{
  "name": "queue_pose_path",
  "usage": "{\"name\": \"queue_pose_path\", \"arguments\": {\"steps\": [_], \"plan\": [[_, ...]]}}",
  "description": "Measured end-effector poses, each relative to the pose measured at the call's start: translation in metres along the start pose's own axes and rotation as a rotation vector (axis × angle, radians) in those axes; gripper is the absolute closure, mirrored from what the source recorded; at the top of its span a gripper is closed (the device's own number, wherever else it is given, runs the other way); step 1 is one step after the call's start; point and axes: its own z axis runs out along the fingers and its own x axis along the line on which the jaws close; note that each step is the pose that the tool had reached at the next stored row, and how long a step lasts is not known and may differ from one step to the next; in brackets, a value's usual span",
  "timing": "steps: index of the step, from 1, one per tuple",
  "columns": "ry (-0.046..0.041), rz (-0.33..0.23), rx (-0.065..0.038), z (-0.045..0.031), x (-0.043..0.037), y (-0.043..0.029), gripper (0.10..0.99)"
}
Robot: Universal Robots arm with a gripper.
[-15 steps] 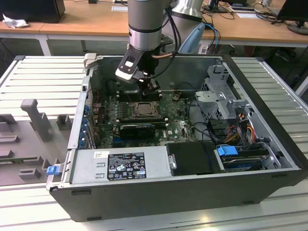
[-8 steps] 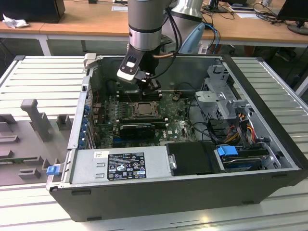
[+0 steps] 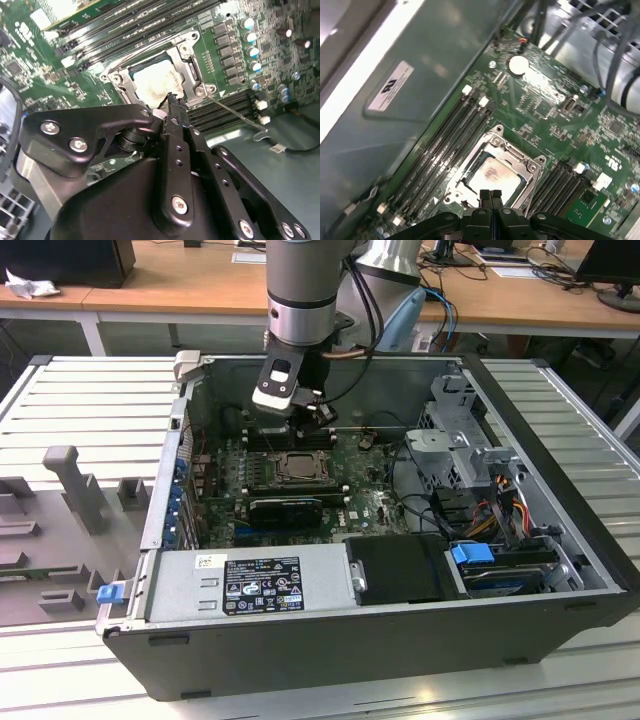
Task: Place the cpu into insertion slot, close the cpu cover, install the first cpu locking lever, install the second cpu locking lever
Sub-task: 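Install the first cpu locking lever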
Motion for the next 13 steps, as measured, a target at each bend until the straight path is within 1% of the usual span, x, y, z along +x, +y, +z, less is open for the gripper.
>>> {"name": "queue_pose_path", "arguments": {"steps": [8, 10, 13], "plan": [[0.0038, -0.106, 0.003, 0.0000, 0.0000, -0.0001, 0.980], [0.0053, -0.146, 0.004, 0.0000, 0.0000, 0.0000, 0.980], [0.0063, -0.174, 0.005, 0.0000, 0.0000, 0.0000, 0.980]]}}
